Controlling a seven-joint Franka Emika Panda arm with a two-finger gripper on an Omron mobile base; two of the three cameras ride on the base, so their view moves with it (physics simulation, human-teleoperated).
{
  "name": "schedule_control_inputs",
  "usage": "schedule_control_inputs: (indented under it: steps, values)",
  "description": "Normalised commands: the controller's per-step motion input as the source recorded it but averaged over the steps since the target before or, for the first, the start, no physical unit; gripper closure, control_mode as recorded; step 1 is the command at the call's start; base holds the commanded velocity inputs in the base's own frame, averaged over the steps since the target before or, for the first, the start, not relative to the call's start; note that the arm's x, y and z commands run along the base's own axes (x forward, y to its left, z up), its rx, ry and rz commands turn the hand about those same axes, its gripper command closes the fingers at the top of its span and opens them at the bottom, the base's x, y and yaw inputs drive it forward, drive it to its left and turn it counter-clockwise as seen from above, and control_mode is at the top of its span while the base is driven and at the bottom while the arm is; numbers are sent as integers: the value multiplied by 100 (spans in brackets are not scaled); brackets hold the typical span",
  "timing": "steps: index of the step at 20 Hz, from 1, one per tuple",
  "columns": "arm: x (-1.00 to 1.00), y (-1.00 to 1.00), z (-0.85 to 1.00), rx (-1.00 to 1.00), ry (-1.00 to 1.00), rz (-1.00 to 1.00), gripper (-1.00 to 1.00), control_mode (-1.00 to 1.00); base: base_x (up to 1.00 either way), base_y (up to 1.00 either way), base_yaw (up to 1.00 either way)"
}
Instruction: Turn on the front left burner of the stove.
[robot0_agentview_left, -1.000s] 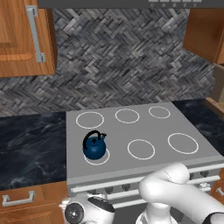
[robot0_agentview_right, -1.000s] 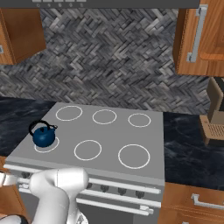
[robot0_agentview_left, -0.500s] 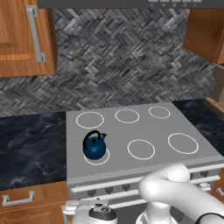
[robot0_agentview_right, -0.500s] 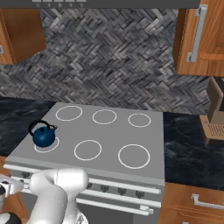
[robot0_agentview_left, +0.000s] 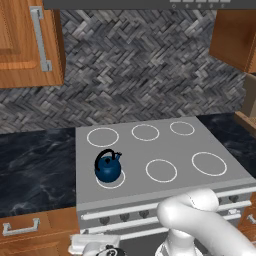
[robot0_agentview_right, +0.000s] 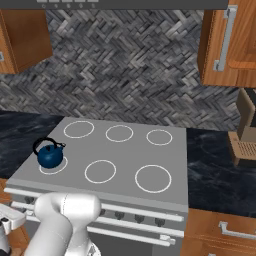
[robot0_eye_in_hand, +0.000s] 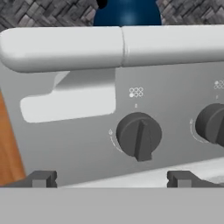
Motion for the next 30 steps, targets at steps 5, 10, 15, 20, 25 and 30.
schedule_control_inputs:
  steps: [5,10,15,20,25,30]
  values:
    - [8,-6,0,0,0,0,-100,-100,0,0,0]
    - [23,-24,-1,0,0,0,-100,-100,0,0,0]
    - [32,-24,-5,-3,0,0,-100,-100,0,0,0]
    - [41,-2,-18,-2,0,0,-100,-100,0,0,0]
    - [27,0,-29,-2,0,0,-100,-100,0,0,0]
    - [13,0,-7,0,0,0,100,-100,0,0,0]
